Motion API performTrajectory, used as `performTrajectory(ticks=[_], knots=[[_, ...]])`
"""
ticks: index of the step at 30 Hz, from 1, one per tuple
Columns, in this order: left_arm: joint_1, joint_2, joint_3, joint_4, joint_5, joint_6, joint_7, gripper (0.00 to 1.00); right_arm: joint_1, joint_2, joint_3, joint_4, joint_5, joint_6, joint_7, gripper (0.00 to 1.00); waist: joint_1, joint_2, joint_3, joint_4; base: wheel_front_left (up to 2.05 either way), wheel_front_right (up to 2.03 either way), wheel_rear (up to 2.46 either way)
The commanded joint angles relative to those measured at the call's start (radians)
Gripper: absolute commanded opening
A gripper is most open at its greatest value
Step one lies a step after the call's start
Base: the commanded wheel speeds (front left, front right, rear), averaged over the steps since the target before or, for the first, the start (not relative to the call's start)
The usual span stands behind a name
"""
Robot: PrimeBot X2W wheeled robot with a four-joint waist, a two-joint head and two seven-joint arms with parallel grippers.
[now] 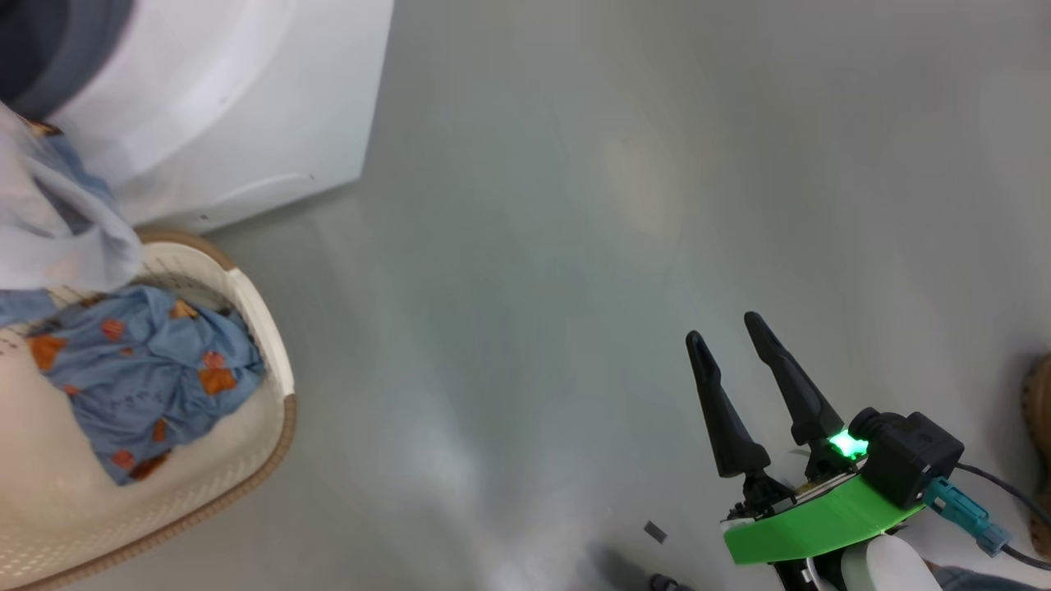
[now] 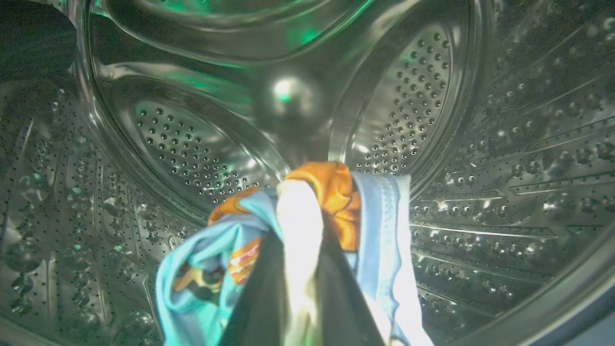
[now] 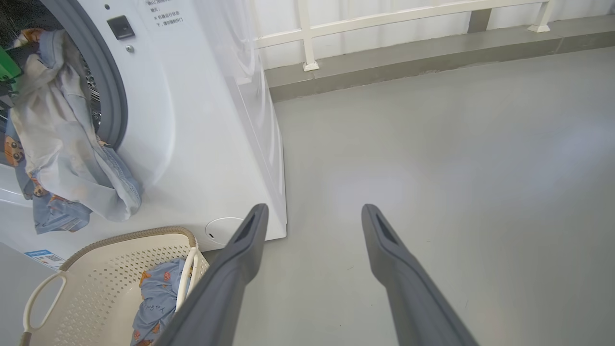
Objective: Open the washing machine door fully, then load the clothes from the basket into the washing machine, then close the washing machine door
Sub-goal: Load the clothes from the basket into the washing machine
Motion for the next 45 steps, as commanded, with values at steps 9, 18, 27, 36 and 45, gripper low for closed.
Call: performTrajectory(ticks=[9, 18, 27, 36, 45], knots=[[-0.113, 0.077, -0.02, -0.032, 0.045, 0.019, -0.006, 0.0, -0.033, -0.008, 0.022, -0.028, 0.035, 0.002, -0.005, 1.0, -0.0001, 0.0, 0.11, -0.036, 0.0, 0.0, 0.0], [-0.118, 0.061, -0.075, 0.081, 0.072, 0.009, 0.03, 0.02, -0.048, -0.008, 0.016, -0.027, 0.03, 0.002, -0.005, 1.0, -0.0001, 0.0, 0.105, -0.021, 0.0, 0.0, 0.0], [-0.143, 0.051, -0.109, 0.162, 0.083, 0.015, 0.066, 0.76, -0.054, -0.008, 0.016, -0.023, 0.022, 0.002, -0.005, 1.0, -0.0001, 0.0, 0.092, -0.008, 0.0, 0.0, 0.0], [-0.151, 0.028, -0.133, 0.234, 0.081, 0.023, 0.051, 1.0, -0.059, -0.008, 0.01, -0.019, 0.02, 0.002, -0.005, 1.0, -0.0001, 0.0, 0.074, 0.009, 0.0, 0.0, 0.0], [-0.129, -0.015, -0.134, 0.281, 0.05, 0.022, 0.015, 1.0, -0.064, -0.008, 0.003, -0.016, 0.007, 0.002, -0.005, 1.0, -0.0001, 0.0, 0.048, 0.044, 0.0, 0.0, 0.0]])
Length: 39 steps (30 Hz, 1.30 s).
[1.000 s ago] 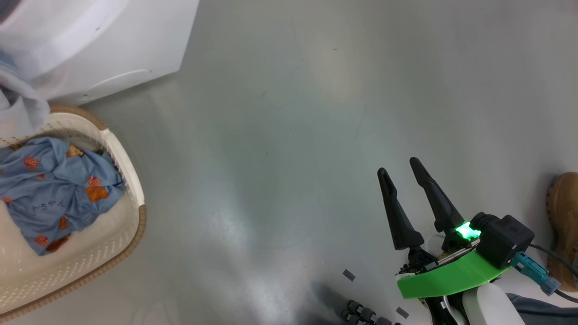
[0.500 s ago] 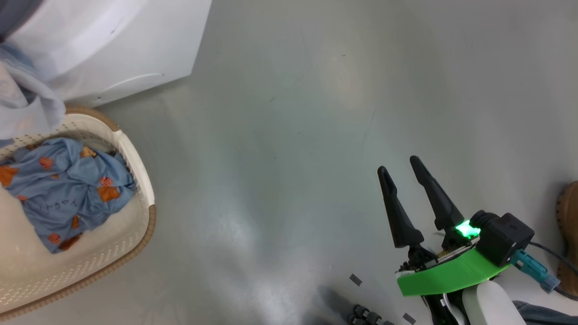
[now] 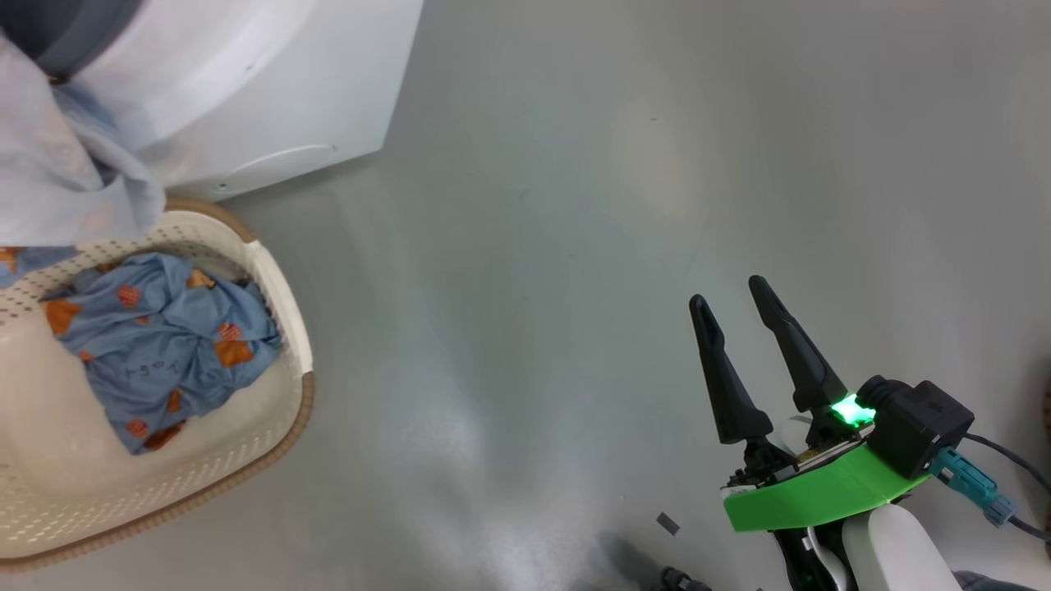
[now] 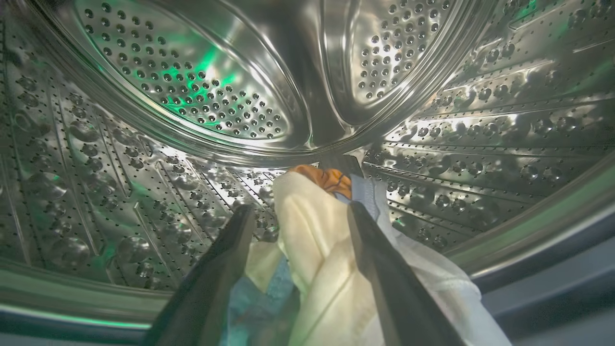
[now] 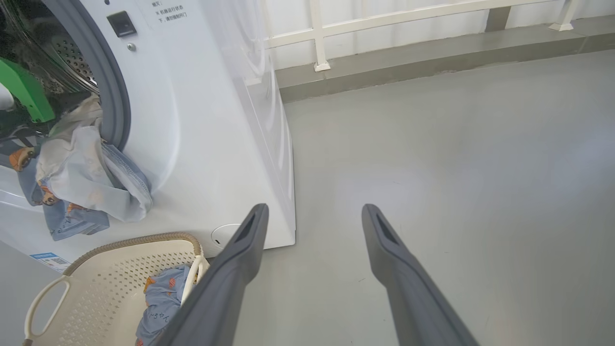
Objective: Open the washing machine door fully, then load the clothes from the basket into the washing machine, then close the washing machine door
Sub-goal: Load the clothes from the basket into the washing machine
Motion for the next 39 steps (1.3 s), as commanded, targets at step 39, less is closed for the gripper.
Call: performTrajectory(ticks=[39], knots=[[0.355, -0.21, -0.035, -0.349, -0.115, -0.019, -0.027, 1.0, -0.009, -0.018, -0.069, -0.014, -0.11, 0.002, -0.005, 1.0, 0.0001, -0.0001, -0.095, 0.291, 0.0, 0.0, 0.0]])
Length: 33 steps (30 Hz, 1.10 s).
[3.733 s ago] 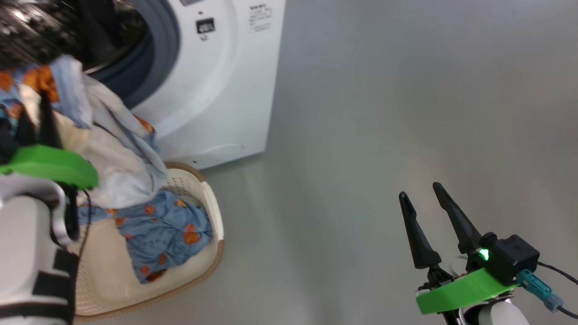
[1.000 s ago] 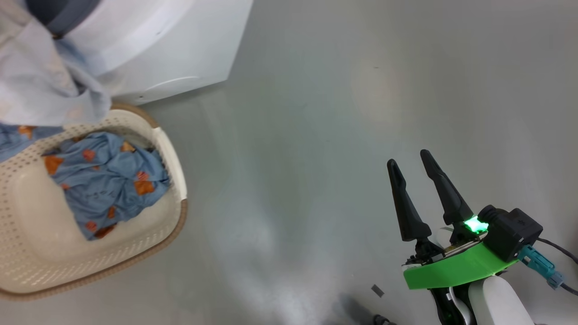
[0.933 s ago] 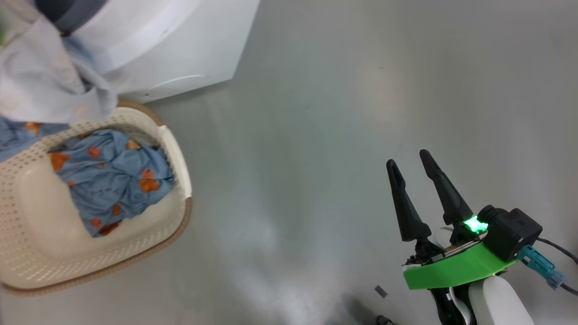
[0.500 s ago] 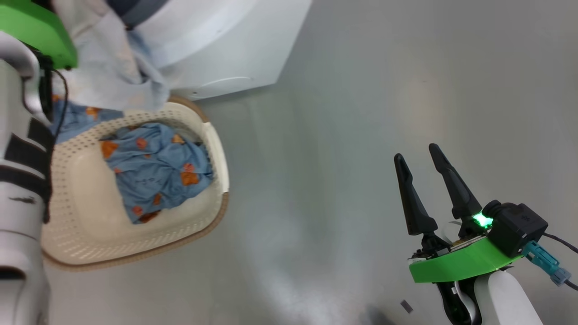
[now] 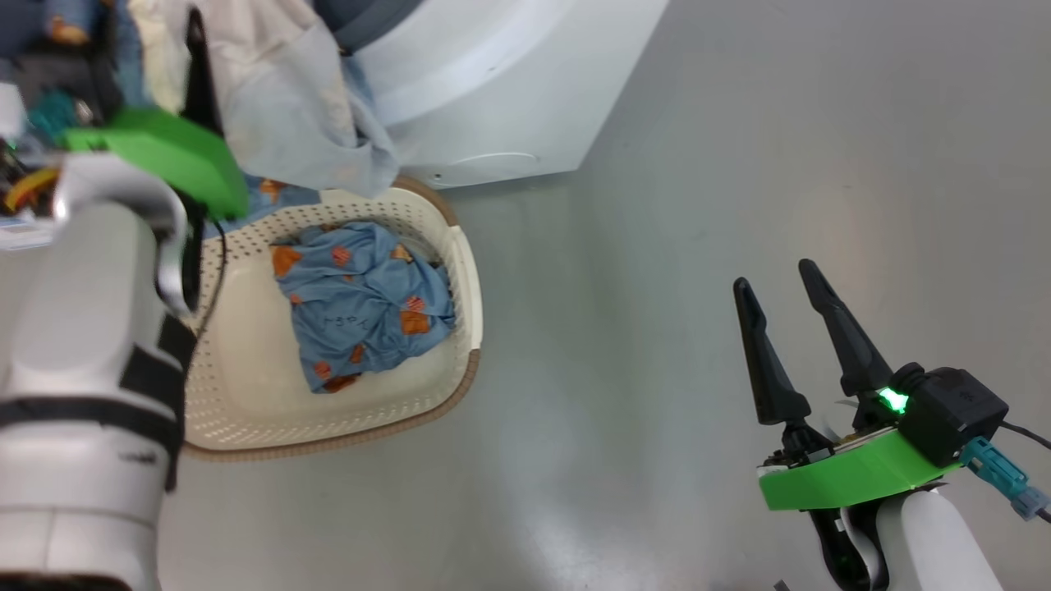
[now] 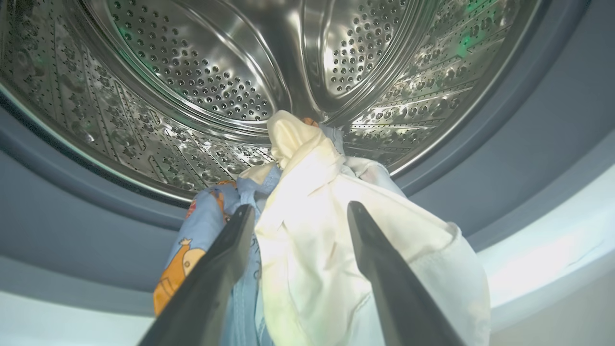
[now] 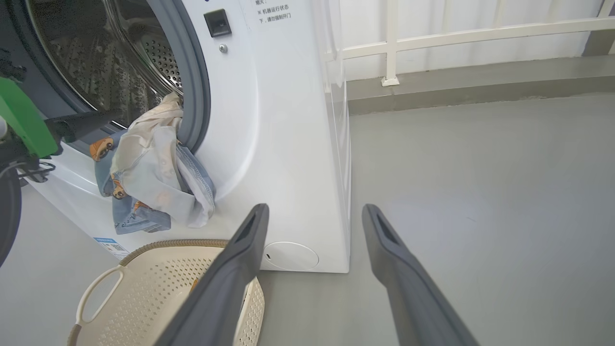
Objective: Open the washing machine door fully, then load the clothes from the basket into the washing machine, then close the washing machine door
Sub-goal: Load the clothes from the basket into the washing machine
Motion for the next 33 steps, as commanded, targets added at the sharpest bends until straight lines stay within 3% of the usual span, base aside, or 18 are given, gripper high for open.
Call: performTrajectory(ticks=[1, 6, 18, 33], knots=[[0.029, 0.033, 0.011, -0.042, -0.01, -0.002, 0.002, 1.0, 0.007, -0.008, 0.017, -0.022, -0.005, 0.002, -0.005, 1.0, 0.0, -0.0001, -0.012, 0.018, 0.0, 0.0, 0.0], [0.143, 0.042, 0.006, -0.168, -0.021, 0.006, 0.029, 1.0, 0.008, -0.02, 0.006, -0.025, -0.01, 0.002, -0.005, 1.0, 0.0, -0.0001, -0.022, 0.045, 0.0, 0.0, 0.0], [0.523, 0.07, 0.018, -0.576, -0.057, 0.078, 0.112, 1.0, 0.005, -0.06, -0.004, -0.029, -0.018, 0.002, -0.005, 1.0, 0.0, -0.0001, -0.042, 0.101, 0.0, 0.0, 0.0], [0.772, 0.097, 0.023, -0.839, -0.074, 0.127, 0.16, 1.0, -0.004, -0.076, 0.009, -0.027, -0.021, 0.002, -0.005, 1.0, 0.0, -0.0001, -0.043, 0.127, 0.0, 0.0, 0.0]])
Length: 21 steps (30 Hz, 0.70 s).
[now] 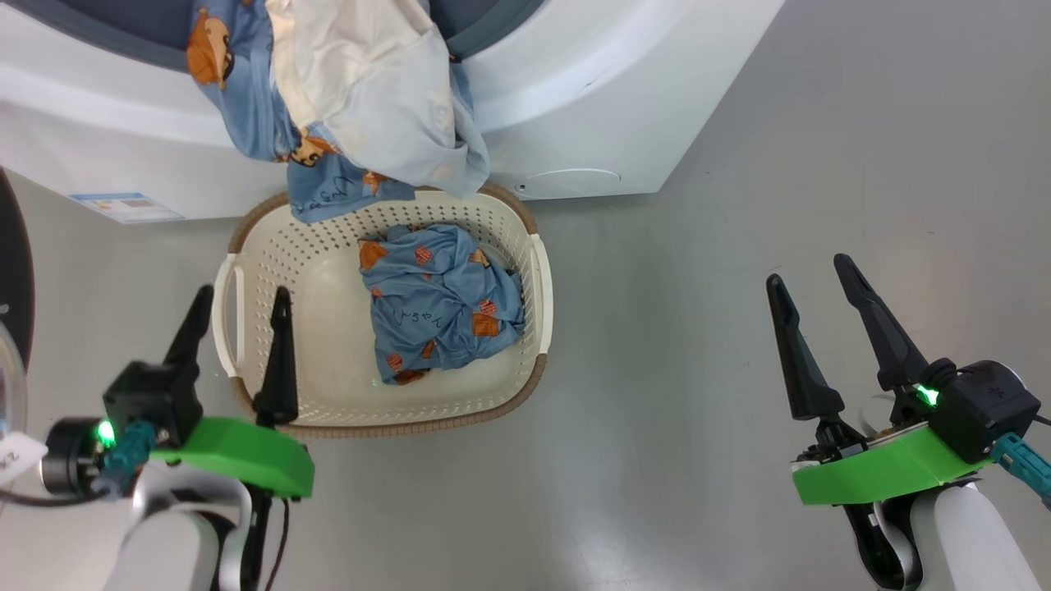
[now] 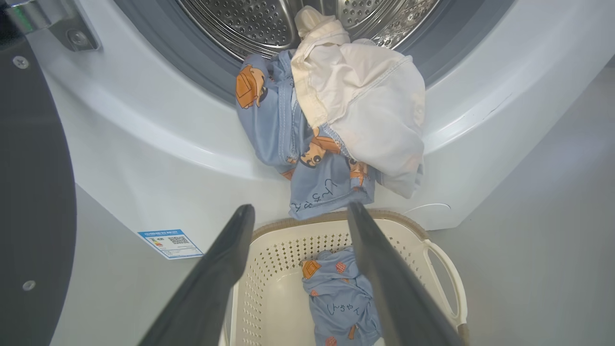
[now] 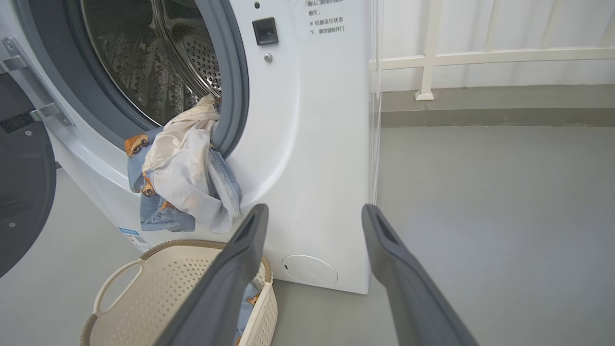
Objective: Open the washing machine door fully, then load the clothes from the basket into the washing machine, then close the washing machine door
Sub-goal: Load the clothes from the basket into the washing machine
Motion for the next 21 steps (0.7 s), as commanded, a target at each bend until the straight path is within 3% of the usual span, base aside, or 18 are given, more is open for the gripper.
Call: performTrajectory(ticks=[1, 21], knots=[[0.025, 0.028, 0.033, -0.045, -0.006, 0.01, 0.007, 1.0, -0.003, -0.004, 0.028, -0.023, -0.01, 0.002, -0.005, 1.0, 0.0001, 0.0, 0.0, 0.002, 0.0, 0.0, 0.0], [0.175, 0.04, 0.058, -0.196, -0.03, 0.063, 0.026, 1.0, 0.007, -0.006, 0.016, -0.021, -0.012, 0.002, -0.005, 1.0, 0.0001, 0.0, -0.006, 0.014, 0.0, 0.0, 0.0]])
